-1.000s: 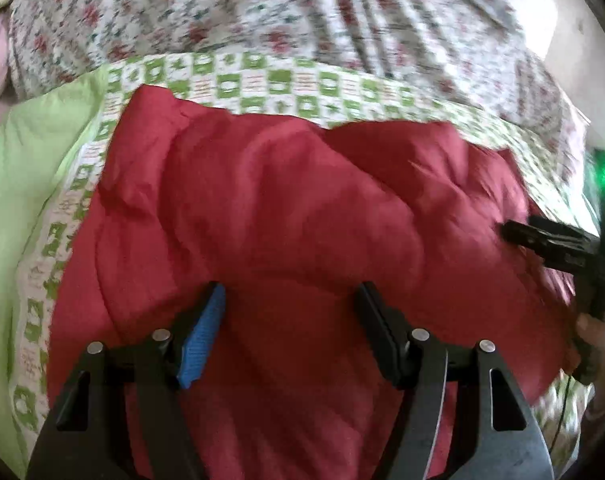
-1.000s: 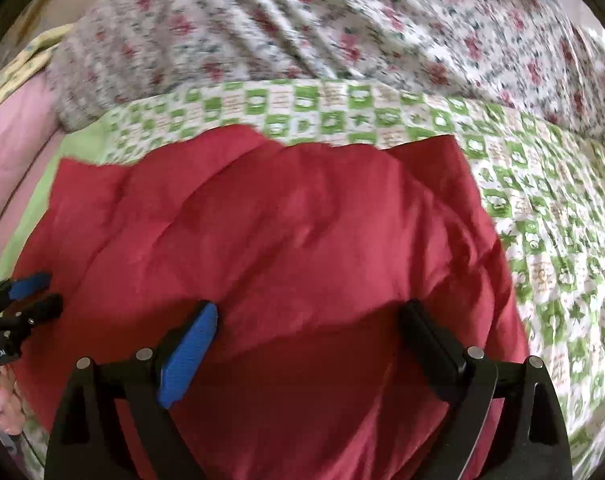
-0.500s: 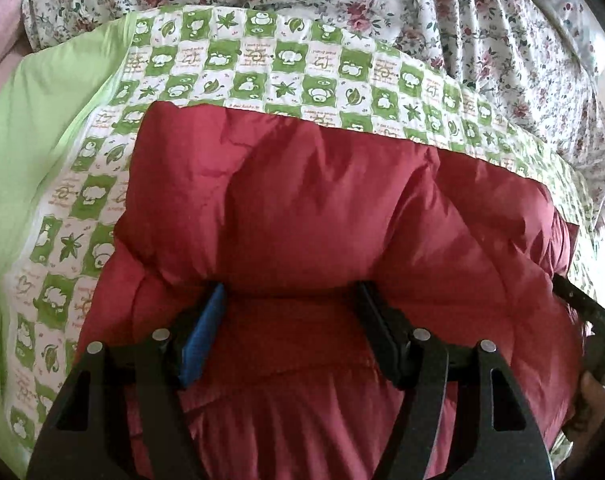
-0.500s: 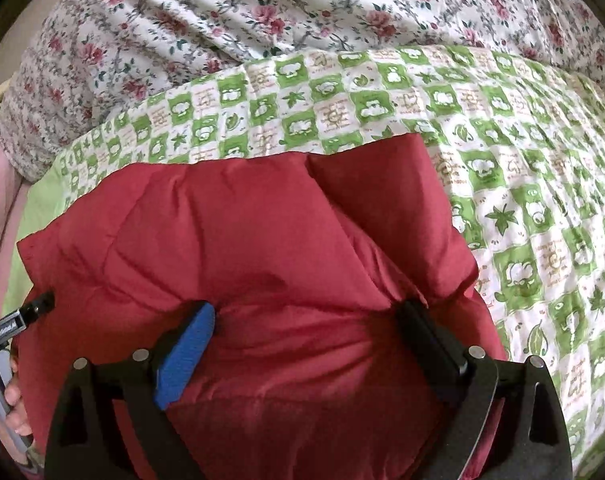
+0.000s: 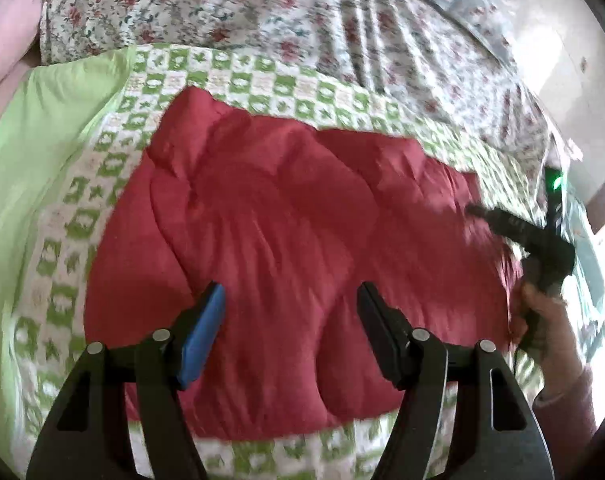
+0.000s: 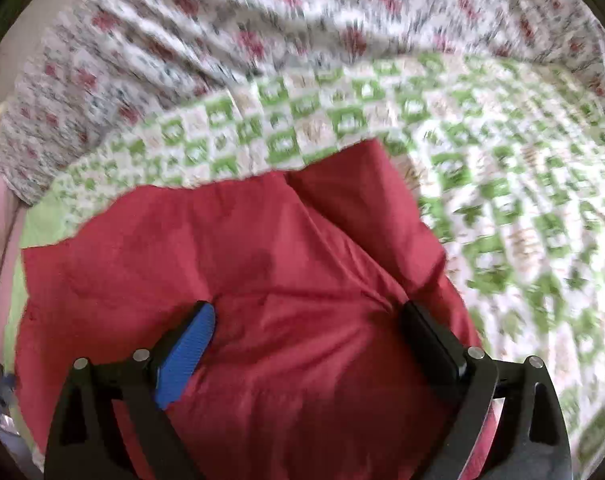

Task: Fold large clothes
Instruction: 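Smooth and press the folded jacket bundle flat with both grippers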

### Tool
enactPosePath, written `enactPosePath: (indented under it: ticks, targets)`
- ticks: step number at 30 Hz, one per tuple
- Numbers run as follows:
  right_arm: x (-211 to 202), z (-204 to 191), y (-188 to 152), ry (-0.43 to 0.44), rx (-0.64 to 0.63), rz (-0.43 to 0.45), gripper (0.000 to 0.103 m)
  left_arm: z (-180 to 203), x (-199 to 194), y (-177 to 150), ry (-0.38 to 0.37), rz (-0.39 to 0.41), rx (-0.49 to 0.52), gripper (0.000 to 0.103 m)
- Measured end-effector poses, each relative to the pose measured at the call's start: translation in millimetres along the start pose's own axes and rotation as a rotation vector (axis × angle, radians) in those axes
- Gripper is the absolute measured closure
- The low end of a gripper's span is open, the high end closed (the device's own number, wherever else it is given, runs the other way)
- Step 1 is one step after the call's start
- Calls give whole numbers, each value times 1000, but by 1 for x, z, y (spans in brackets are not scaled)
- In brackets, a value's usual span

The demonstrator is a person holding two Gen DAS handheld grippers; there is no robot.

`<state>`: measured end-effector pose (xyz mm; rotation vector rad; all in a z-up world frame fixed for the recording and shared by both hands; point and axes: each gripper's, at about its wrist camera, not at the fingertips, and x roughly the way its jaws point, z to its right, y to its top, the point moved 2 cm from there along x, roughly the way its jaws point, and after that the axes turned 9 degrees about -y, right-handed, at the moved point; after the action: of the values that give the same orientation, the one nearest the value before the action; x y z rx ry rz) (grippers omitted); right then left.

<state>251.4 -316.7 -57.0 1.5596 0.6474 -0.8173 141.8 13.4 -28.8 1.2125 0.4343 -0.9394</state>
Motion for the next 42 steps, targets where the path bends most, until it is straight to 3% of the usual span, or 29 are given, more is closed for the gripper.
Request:
enactPosePath:
  ticks: [4,7,9,12,14,19,31,39,42]
  targets:
    - [-54,-12,-27,47,-51,73,7,8,7,-17,-1,-31,13,35]
    - [-75,-27,-57,89,-123,57,7,11,21,-27,53,-52,36,35]
    - [-75,-34,-70,65,-174,33,7,10,26,-29,63,-49,44,34]
    - [-56,-33,-94,-44,-240,-42,7,7,30,-30,50,-51,37,34]
    - [-50,-22,-102,-26,-207,-65,7,8,32,-31,49,-52,45,34]
    - [-49,-3,-105,-5,-127,-86,6,9,32,-36,57,-39,53,33]
    - [-45,-5,-106,-11,-128,-97,4,17,6,-32,55,-8,29,33]
    - [-48,-4,-107,-10,-129,-106,4,20,26,-34,150,-48,67,32]
    - [-61,-9,-107,-29,-140,-66,4,22,28,-34,170,-51,80,32]
